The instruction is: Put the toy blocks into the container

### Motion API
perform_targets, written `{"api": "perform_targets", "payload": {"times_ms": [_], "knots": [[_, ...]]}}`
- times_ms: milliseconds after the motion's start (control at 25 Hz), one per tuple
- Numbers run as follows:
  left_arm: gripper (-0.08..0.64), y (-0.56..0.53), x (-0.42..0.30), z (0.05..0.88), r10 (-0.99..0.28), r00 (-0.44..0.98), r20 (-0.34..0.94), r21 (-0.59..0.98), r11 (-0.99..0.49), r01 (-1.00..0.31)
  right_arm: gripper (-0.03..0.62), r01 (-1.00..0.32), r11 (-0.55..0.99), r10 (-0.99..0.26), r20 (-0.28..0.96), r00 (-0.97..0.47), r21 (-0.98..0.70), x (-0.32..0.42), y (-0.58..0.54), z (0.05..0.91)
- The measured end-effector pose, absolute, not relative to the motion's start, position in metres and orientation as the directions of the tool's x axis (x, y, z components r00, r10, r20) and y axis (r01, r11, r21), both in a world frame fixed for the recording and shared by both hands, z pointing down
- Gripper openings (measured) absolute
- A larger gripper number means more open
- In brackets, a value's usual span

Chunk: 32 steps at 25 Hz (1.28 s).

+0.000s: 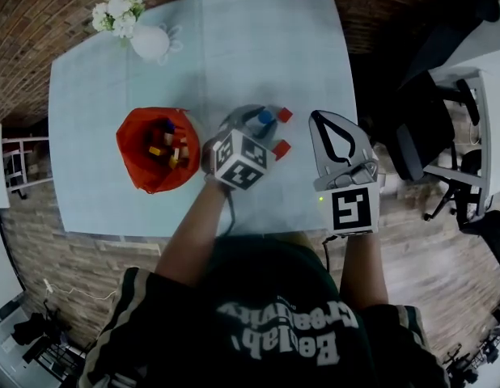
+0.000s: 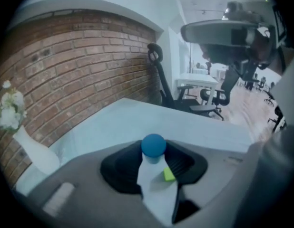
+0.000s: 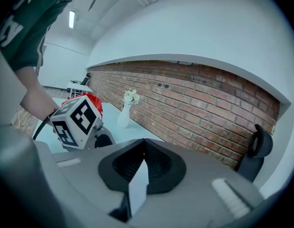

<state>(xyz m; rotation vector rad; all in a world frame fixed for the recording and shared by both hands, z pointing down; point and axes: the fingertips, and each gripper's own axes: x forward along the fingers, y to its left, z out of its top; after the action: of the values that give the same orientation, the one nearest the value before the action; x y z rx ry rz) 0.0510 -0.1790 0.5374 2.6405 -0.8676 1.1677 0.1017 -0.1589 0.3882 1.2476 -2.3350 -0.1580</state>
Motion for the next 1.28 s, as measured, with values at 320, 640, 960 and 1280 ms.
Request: {"api": "perform_targets", "payload": {"times_ms": [320,640,960,1280], "knots": [[0.146,-0.148,0.055,0.455,-0.535,0.58,0.615,-0.171,-0.808,-0.564,0.006,-0.74,0.573,-0.817,0.309,-0.486,0.352,0.1,-0.144,0.353],[0.146,-0.121,0.034,0.392,-0.602,0.591,0.537,-0.205,-0.773,-0.601,0.006,-0.743,0.572,-0.82,0.238,-0.521,0.346,0.085,-0.132,0.317],[0.146,-0.098,0.008,0.347,-0.666,0.572,0.479,-0.255,-0.729,-0.635,0.006,-0.706,0.591,-0.802,0.187,-0.568,0.391,0.057,-0.12,0.29],[0.146,-0.086,-0.001,0.33,-0.685,0.573,0.449,-0.277,-0.717,-0.64,0.006,-0.681,0.602,-0.788,0.173,-0.591,0.417,0.041,-0.115,0.282]]}}
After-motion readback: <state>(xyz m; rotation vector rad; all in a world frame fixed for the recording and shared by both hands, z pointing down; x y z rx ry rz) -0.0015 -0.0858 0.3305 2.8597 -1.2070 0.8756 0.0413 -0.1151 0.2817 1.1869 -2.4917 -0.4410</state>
